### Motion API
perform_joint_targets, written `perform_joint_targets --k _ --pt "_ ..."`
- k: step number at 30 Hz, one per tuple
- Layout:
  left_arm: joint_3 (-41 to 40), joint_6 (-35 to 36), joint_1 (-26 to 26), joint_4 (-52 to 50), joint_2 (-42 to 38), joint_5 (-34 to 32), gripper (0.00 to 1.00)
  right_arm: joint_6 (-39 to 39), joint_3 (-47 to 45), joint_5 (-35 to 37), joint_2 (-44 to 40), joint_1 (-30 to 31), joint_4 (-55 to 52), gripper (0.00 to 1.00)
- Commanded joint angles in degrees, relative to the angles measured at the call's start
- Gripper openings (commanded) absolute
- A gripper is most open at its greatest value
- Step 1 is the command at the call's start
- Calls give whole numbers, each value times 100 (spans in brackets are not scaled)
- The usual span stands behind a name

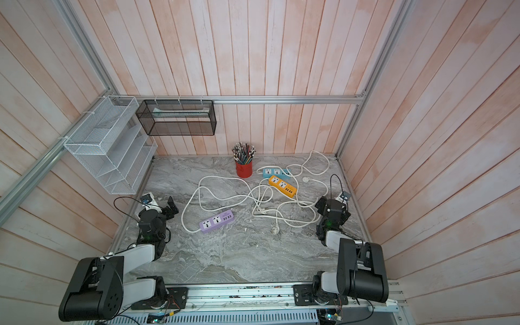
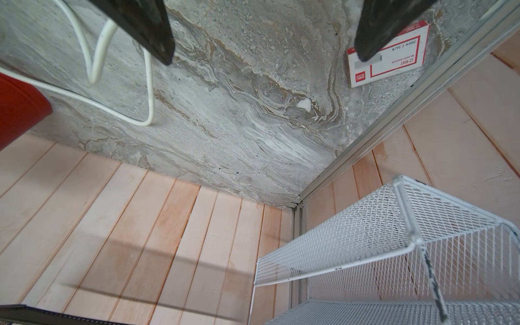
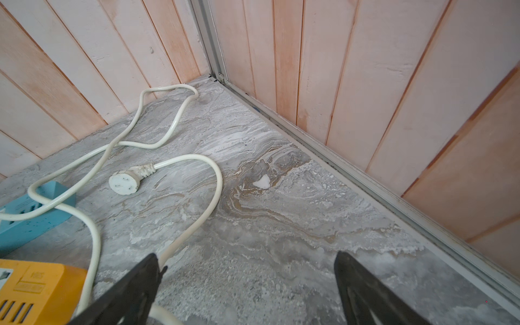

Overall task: Unwrap the cord wrapped around the power strip
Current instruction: Reset both arms

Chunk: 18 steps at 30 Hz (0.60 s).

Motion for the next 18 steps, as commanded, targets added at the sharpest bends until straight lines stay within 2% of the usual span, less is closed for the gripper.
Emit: perform_joint_targets --k 1,12,15,18 --pt "184 248 -22 301 198 -99 100 -300 55 216 192 25 630 99" --pt "359 419 -31 321 442 -58 100 -795 27 405 493 497 1259 98" --pt "149 500 -156 840 464 163 100 -1266 -118 576 646 868 1816 99" --pt "-192 597 -204 1871 781 385 100 -1542 -22 816 752 1113 1795 99"
